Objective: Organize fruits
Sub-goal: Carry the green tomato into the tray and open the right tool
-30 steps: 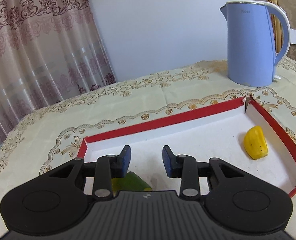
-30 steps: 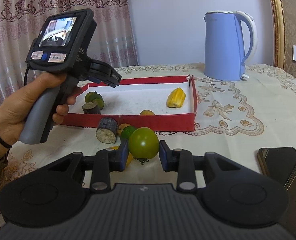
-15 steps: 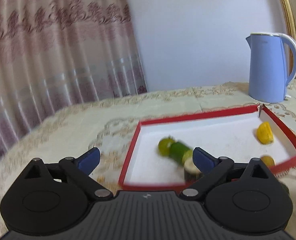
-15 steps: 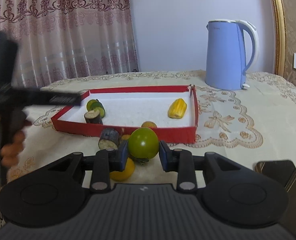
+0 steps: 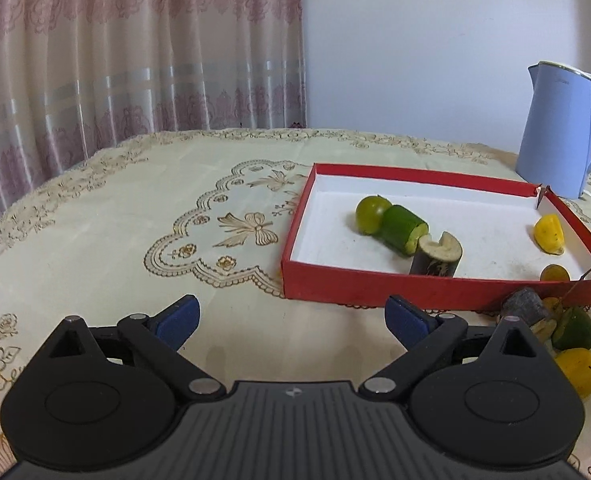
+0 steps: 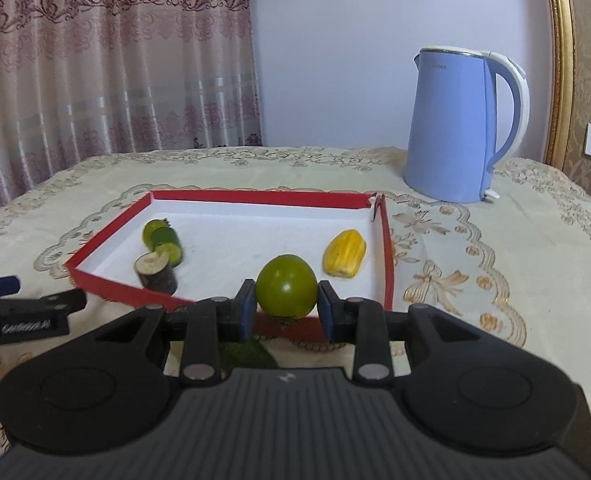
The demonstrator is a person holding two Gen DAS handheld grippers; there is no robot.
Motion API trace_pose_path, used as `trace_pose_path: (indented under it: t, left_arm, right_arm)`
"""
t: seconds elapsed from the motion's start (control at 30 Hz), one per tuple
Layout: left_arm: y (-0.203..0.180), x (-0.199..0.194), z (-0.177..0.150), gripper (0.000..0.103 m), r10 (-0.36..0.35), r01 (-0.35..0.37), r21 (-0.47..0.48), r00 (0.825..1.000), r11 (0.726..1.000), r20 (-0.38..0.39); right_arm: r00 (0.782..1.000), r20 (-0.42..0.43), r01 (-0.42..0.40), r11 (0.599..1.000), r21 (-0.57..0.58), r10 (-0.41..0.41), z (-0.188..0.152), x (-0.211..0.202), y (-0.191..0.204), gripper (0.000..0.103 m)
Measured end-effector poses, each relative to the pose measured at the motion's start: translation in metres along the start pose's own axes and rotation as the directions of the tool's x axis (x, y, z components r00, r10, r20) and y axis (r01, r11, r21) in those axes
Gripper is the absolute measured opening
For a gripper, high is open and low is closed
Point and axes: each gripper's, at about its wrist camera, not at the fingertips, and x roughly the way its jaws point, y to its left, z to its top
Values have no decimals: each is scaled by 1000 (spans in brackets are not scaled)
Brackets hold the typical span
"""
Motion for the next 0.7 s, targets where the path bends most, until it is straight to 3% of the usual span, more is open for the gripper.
trace_pose_path:
  t: [0.3, 0.7]
  left_arm:
    - [-5, -6, -5, 100, -20, 18, 36, 999, 999, 41]
    - [-6, -4, -5, 101, -42, 40, 41, 999, 998, 32]
  right_arm:
    - [998, -28, 53, 998, 15, -53, 17, 32, -4, 30]
    - [993, -72, 91, 996, 20, -90, 37, 71, -14, 30]
